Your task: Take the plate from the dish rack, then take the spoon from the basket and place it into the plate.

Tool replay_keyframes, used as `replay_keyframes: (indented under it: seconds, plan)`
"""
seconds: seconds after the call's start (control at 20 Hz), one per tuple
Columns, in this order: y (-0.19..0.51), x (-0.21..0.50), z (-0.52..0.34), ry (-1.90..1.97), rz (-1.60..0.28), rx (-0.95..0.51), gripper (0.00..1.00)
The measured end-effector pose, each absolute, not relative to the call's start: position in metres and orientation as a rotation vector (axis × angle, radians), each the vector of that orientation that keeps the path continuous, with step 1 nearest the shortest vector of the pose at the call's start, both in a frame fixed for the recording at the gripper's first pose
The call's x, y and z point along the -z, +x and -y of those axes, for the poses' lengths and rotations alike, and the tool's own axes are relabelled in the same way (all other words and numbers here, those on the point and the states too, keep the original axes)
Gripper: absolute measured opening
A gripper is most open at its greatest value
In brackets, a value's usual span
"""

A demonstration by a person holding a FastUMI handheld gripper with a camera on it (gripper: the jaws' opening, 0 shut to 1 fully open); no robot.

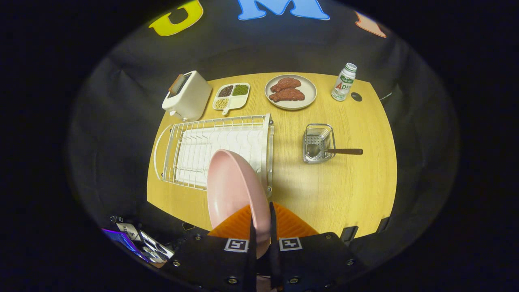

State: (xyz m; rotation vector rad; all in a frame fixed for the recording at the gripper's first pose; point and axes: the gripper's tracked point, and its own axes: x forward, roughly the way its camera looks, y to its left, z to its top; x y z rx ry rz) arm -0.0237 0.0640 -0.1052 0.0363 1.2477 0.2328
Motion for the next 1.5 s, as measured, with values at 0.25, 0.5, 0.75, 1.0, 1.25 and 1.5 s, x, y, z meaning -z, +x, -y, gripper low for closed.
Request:
replay_keyframes:
  seconds: [0.25,0.5,0.75,1.0,1.25,1.5]
  plan:
    - [-0.077,0.155,-0.062,0.101,-1.324,-0.259,0.13]
    - [-0.106,0.206,-0.059,0.138,-1.382,-0.267,0.13]
    - [-0.103,0.231,-0.059,0.145,-1.378,-0.275,0.13]
    - [-0.096,0.258,-0.053,0.141,-1.374,-0.317,0.14]
    - [-0.09,0.285,-0.036,0.207,-1.392,-0.289,0.13]
    - [-0.075,0.299,-0.011,0.171,-1.369,-0.248,0.22]
